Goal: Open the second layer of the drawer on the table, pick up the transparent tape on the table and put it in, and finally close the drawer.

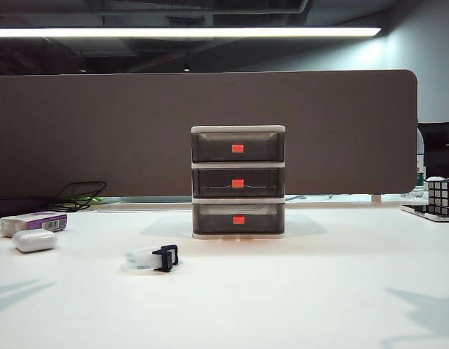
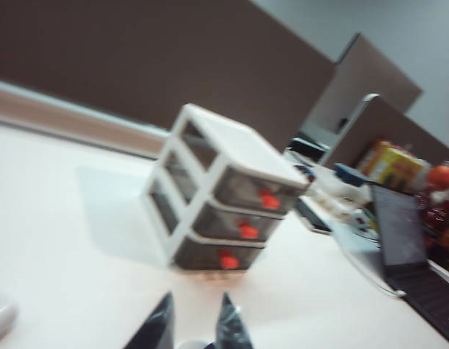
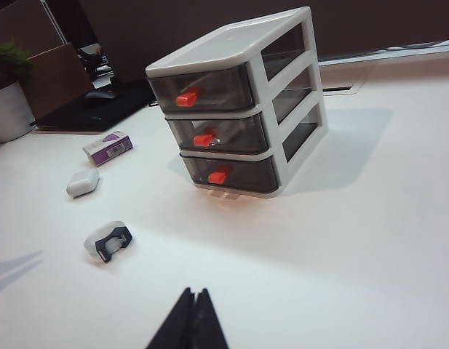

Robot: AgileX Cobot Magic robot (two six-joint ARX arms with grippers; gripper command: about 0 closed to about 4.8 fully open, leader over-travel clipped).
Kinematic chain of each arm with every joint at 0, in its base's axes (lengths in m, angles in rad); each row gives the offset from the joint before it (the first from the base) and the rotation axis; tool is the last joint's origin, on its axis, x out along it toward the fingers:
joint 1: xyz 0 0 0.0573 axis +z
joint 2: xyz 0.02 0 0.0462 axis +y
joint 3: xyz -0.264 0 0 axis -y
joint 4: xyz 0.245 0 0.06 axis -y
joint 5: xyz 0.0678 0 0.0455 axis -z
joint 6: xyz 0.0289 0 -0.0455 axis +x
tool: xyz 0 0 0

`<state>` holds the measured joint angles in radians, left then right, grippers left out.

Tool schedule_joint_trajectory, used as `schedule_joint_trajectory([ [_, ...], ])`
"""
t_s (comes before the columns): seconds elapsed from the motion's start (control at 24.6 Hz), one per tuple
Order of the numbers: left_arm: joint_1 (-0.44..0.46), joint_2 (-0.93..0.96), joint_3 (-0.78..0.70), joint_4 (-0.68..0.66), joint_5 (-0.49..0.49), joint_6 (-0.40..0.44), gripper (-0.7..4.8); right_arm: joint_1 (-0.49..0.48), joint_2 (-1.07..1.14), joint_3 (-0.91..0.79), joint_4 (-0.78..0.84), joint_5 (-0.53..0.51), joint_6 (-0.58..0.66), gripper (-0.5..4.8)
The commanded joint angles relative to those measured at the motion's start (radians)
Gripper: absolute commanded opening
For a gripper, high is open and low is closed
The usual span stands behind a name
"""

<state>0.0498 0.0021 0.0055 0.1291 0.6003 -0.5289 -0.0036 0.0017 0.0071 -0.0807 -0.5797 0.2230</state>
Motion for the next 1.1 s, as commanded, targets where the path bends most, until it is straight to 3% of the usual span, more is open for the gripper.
schedule_joint_trajectory([
  [0.04,0.001,0.000,0.003,0.059,0.057,-0.010,0.80,0.000,-0.001,-0.006,0.010,-0.004,0.028,-0.05],
  [0.16,-0.016,0.000,0.003,0.026,0.074,-0.064,0.80,0.000,-0.001,-0.006,0.014,-0.007,0.106,-0.05],
  [0.28,-0.143,0.000,0.003,-0.030,0.010,0.009,0.80,0.003,-0.001,-0.006,0.039,-0.047,0.171,-0.05],
  [0.41,-0.372,0.001,0.003,-0.045,-0.279,0.088,0.79,0.034,-0.001,-0.002,0.076,-0.055,0.177,-0.05],
  [0.73,-0.689,0.078,0.002,-0.034,-0.661,0.232,0.79,0.134,0.002,0.026,0.112,0.007,0.194,-0.05],
  [0.94,-0.729,0.190,0.002,0.063,-0.691,0.246,0.80,0.175,0.010,0.072,0.105,0.092,0.161,-0.05],
  [1.1,-0.730,0.316,0.002,0.220,-0.694,0.270,0.80,0.186,0.035,0.090,0.103,0.119,0.145,-0.05],
])
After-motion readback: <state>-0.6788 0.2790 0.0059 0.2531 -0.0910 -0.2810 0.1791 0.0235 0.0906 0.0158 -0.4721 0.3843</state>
